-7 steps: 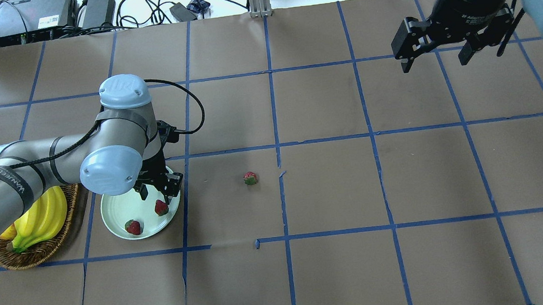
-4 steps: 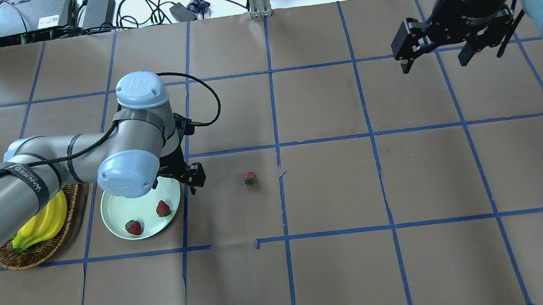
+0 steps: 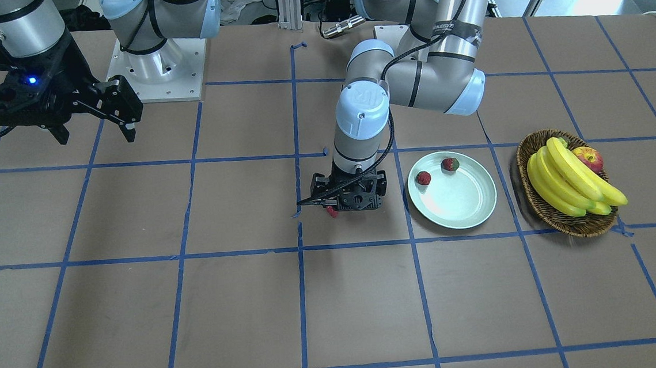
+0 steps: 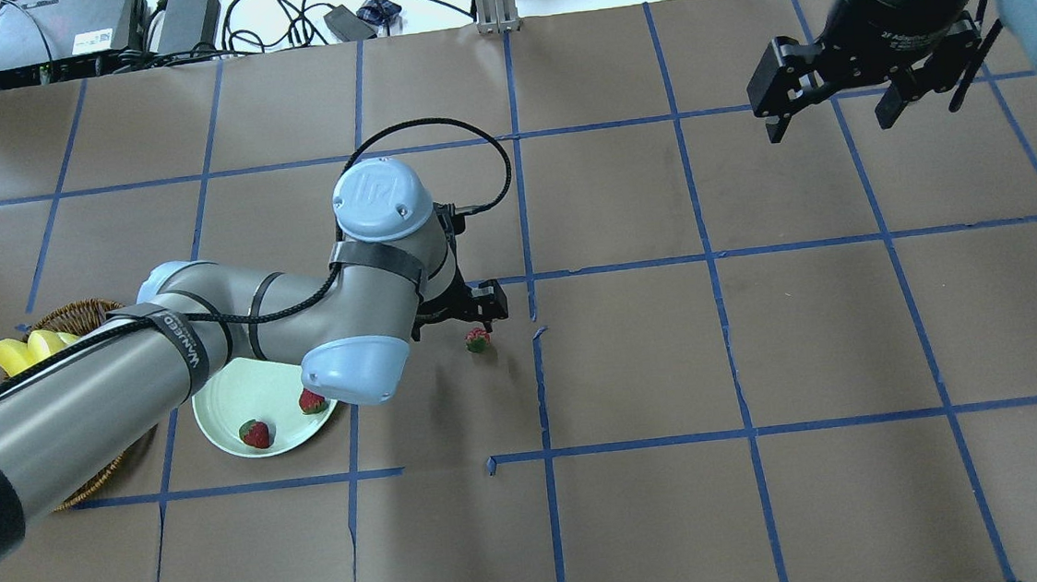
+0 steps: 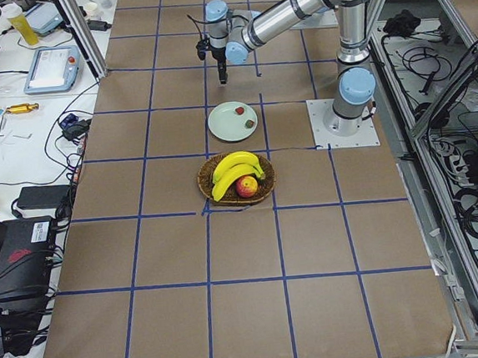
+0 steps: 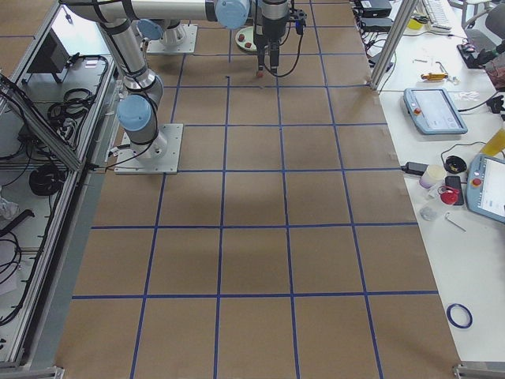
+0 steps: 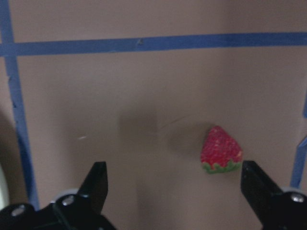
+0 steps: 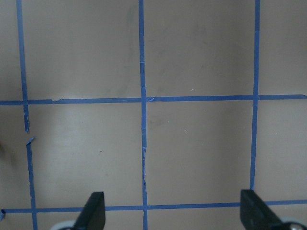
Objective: Collect all strawberries into plate
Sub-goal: 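Reach the left gripper to the last strawberry and grasp it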
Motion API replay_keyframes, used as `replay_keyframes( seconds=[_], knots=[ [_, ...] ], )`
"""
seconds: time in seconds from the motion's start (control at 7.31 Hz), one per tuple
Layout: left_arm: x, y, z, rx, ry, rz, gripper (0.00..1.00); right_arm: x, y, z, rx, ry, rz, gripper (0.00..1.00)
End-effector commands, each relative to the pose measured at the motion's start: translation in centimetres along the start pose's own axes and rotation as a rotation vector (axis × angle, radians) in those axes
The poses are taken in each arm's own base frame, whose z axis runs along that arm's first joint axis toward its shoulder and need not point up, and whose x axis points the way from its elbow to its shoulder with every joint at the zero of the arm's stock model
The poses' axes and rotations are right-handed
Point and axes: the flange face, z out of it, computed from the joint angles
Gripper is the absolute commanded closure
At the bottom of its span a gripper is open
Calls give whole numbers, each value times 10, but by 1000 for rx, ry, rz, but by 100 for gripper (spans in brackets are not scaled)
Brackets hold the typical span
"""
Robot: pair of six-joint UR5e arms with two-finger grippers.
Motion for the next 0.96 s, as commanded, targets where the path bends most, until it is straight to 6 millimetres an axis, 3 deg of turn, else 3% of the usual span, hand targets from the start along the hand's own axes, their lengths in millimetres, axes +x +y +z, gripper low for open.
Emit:
replay_keyframes(
  seconds=[0.0, 0.14, 0.27, 0.41, 0.55, 0.68, 0.82],
  knots=[
    [9, 0, 18, -2, -3, -11, 46, 0, 0, 0, -1, 0, 0, 0],
    [9, 1, 23, -10, -11, -22, 65, 0, 0, 0, 1, 0, 0, 0],
    [9, 1, 25, -13, -12, -22, 72, 0, 0, -1, 1, 0, 0, 0],
    [10, -3, 16, 6, -9, -2, 82, 0, -1, 0, 1, 0, 0, 0],
    [7, -11, -1, 25, -6, 37, 85, 0, -2, 0, 1, 0, 0, 0],
    [-14, -20, -18, -31, -47, 81, 84, 0, -2, 0, 1, 0, 0, 0],
    [-59, -38, -30, -80, -82, 92, 84, 0, -2, 0, 1, 0, 0, 0]
  ],
)
